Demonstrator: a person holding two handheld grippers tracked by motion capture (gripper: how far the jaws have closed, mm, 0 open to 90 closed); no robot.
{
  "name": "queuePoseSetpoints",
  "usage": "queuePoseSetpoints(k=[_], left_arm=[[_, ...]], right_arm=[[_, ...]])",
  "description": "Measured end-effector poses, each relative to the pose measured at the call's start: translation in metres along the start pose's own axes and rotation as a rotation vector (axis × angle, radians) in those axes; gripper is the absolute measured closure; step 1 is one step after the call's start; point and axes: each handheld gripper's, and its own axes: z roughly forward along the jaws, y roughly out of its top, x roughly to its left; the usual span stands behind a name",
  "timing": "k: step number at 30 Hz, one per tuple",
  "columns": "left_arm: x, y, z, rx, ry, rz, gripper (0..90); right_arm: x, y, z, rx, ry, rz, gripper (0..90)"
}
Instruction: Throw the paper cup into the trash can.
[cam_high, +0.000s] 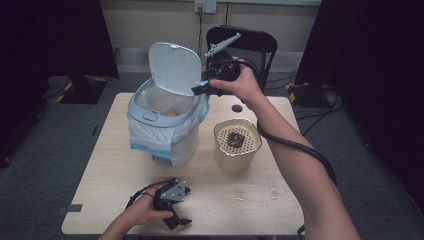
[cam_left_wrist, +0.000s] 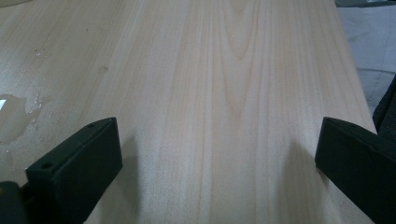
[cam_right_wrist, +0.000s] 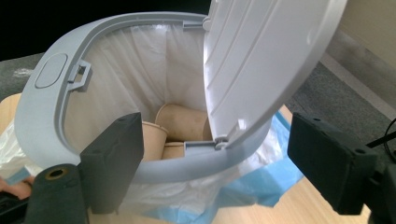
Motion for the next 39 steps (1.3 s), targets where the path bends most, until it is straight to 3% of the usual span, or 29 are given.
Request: queuePoseSetpoints(k=[10,19,24,39], left_arm=[[0.000,0.000,0.000,0.000,0.000,0.002,0.0],[0.000,0.000,0.000,-0.005,-0.001,0.003,0.0],[0.000,0.000,0.000,-0.005,-0.002,0.003,0.0],[0.000,0.000,0.000,0.003,0.000,0.005,0.0]], right_arm=[[0.006,0.005,0.003,-0.030,0.030,0.005,18.1],[0.015,0.011,0.003,-0.043,0.065,-0.020,18.7],[0.022,0.014,0.007,-0.030,0.068,-0.045,17.0],[0.033,0.017,0.014,-0.035,0.081,-0.044,14.5]])
